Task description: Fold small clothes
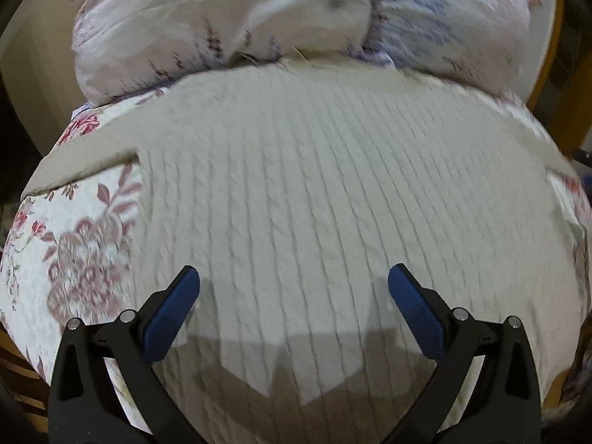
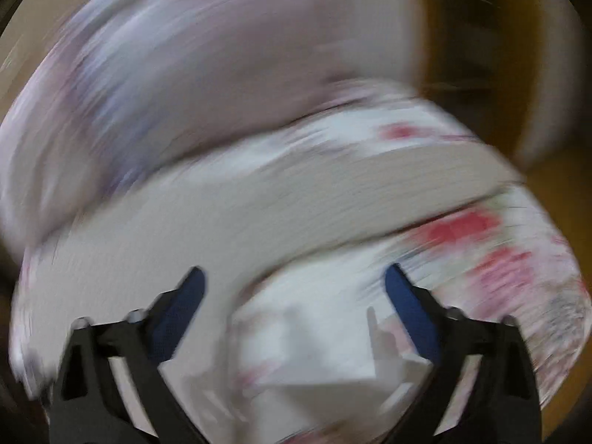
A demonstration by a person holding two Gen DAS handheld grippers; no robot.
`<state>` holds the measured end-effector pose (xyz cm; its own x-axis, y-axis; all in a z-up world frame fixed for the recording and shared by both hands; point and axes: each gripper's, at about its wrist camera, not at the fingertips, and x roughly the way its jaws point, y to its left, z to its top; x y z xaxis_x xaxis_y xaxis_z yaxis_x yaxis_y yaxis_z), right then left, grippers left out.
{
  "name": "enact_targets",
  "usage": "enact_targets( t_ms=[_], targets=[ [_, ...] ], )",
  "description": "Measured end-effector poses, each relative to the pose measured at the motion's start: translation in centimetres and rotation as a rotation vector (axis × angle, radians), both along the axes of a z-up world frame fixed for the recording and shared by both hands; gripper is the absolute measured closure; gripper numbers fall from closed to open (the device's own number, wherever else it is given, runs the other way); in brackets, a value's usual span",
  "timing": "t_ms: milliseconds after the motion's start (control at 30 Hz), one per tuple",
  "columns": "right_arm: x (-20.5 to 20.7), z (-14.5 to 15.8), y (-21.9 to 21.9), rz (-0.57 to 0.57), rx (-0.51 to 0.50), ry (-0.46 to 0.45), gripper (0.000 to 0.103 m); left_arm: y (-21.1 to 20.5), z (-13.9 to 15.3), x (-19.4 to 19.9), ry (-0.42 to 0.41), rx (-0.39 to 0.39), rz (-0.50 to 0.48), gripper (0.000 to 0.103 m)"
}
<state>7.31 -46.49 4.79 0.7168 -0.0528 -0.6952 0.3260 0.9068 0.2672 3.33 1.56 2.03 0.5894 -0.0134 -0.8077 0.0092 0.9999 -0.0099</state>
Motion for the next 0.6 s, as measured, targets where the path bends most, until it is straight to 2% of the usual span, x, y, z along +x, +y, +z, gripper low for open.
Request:
enact_targets(
  t_ms=[100, 133, 167, 267, 367, 433, 500, 533, 600],
  targets=[
    [0.9, -0.6, -11.4, -0.293, 0.182, -0.005, 0.025, 1.7, 0.9, 1.6, -0.037, -0.112, 0.06, 0.002],
    [0.9, -1.2, -14.1, -0.36, 0.241, -0.003, 0.033, 2.2, 1.1, 2.1, -0.044, -0.135, 0.082, 0.002],
    [1.0, -2.2, -17.2, -0.439, 0.315, 0.005, 0.035, 2.5, 1.2, 2.6, -0.051, -0.146, 0.106, 0.002],
    [1.6, -4.8, -21.2, -0.533, 0.424, 0.041, 0.044, 3.4, 1.6, 3.6, -0.072, -0.1, 0.186, 0.002],
    [2.3, -5.9, -22.0, -0.563, 0.425, 0.032, 0.06, 4.4, 1.8, 4.1, -0.078, -0.072, 0.228, 0.002],
    [3.1, -6.4, -22.1, -0.545, 0.425, 0.034, 0.094, 5.7, 2.3, 4.3, -0.097, -0.103, 0.232, 0.002],
    [3.9, -6.2, -22.1, -0.527, 0.399, 0.028, 0.094, 7.6, 2.8, 4.5, -0.122, -0.194, 0.229, 0.002],
    [4.1, -5.5, -21.7, -0.511, 0.367, 0.008, 0.094, 8.8, 3.3, 4.5, -0.141, -0.211, 0.26, 0.002],
    [4.7, -2.4, -18.6, -0.425, 0.278, -0.084, 0.095, 11.6, 4.1, 4.6, -0.178, -0.24, 0.325, 0.002]
  ],
)
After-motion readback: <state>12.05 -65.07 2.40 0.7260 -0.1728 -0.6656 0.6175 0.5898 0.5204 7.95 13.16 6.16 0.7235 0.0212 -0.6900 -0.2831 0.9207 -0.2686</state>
